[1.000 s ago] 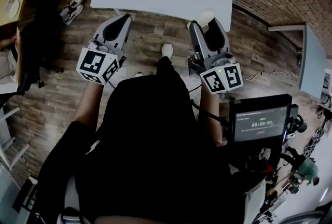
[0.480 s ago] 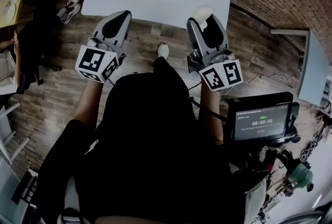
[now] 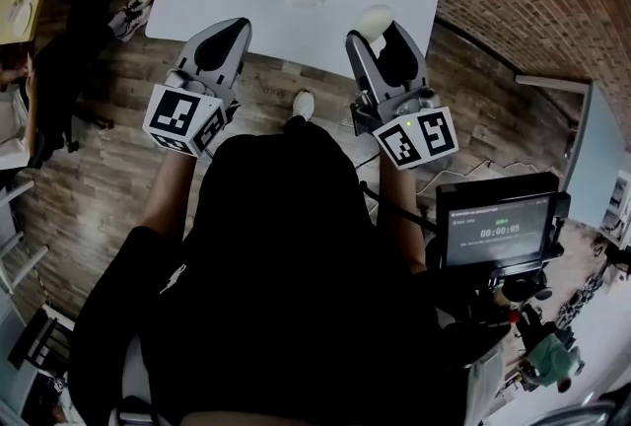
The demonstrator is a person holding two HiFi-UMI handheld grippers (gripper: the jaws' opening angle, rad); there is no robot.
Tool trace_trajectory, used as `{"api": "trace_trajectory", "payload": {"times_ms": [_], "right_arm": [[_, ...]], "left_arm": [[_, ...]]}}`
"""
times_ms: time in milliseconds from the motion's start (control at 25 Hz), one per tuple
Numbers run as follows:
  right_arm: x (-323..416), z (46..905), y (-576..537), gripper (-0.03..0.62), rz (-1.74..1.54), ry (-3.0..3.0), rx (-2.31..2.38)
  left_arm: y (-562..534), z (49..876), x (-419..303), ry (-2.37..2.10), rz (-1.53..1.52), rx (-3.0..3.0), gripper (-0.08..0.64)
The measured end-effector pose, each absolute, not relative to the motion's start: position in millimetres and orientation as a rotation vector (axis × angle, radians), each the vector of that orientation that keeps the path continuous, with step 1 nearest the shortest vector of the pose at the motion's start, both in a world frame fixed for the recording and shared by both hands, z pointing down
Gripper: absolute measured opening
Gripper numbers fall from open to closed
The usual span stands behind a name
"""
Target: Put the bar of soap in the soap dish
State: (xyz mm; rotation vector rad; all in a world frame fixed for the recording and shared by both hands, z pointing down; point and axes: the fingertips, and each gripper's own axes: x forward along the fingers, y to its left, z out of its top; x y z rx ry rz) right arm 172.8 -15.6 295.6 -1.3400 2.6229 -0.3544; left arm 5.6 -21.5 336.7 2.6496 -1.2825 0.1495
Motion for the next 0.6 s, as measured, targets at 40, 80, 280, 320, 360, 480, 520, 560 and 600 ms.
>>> {"api": "trace_trajectory", "payload": {"times_ms": [40,80,280,320,360,480,520,560,600], "right_arm": [[178.7,296.9,-23.1,0.254,-0.359,2.630,-1.329],[187.9,298.6,-33.8,0.254,-0.368,2.636,-1.320],[211.4,302.6,-65.5,0.255,-0.396,2.657,-1.277],[209.7,301.9,-64.6,0.255,-0.393,2.663,-1.268],[208.0,301.3,-63.8,0.255,-0.391,2.667,-1.259],[207.5,302.0,-65.5,0.255,-0.398,2.678,-1.237],[209.1,303.7,-68.4,0.254,-0.405,2.682,-1.230],[211.5,306.1,-73.2,0.254,-0.412,2.686,-1.224],[214.3,308.7,-79.0,0.254,-0.420,2.688,-1.219]], "left_arm": [[-27.6,338.8,12.3,-1.287,0.159,2.643,0.006],[-37.3,340.1,22.4,-1.292,0.164,2.638,0.006],[-65.1,338.1,52.8,-1.320,0.159,2.622,0.006],[-63.1,338.1,52.0,-1.324,0.163,2.615,0.006],[-61.5,337.3,50.9,-1.331,0.163,2.613,0.006],[-61.3,333.2,51.1,-1.354,0.153,2.619,0.006],[-63.1,333.7,52.4,-1.360,0.157,2.614,0.006],[-66.5,335.6,54.2,-1.365,0.165,2.604,0.006],[-71.1,338.2,56.3,-1.370,0.175,2.593,0.006]]}}
